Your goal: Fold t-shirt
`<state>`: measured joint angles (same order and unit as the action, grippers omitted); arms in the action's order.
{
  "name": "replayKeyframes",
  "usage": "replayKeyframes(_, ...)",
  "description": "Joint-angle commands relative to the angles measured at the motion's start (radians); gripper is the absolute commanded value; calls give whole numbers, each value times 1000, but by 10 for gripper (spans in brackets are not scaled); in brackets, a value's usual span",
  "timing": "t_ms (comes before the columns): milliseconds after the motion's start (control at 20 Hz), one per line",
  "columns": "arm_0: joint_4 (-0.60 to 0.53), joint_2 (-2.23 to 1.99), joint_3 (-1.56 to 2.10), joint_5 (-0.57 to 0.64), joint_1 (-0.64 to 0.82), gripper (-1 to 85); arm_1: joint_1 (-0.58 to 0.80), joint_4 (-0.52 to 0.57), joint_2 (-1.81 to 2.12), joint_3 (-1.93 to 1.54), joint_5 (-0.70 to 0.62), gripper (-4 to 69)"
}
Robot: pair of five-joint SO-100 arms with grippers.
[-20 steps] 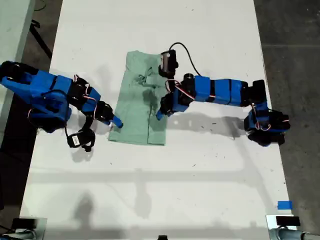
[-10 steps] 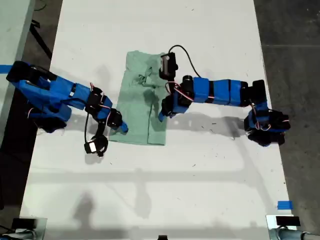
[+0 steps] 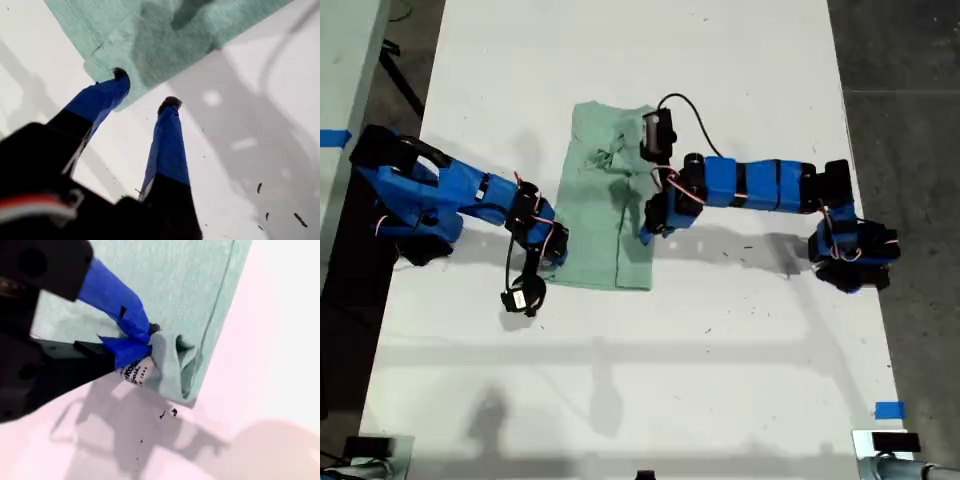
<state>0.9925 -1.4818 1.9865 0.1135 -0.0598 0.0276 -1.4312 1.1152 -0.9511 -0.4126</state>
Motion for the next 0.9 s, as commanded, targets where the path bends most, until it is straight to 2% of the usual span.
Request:
replayKeyframes(0,86,-46,-98,11,15,0,-5,9,91,2,12,170)
replayKeyframes(200,282,-150,-267,12,-6,0,-6,6,94,-2,15,169)
replayKeyframes(300,314,-175,-302,14,-6,0,-6,6,95,-6,18,169)
replayKeyframes(550,247,-48,-371,32,-5,0,-12,6,137,-44,31,168)
replayKeyframes(650,192,49,-414,38,-5,0,-14,6,170,-74,38,167)
replayKeyframes(850,156,296,-588,52,6,0,-15,8,232,-144,48,167)
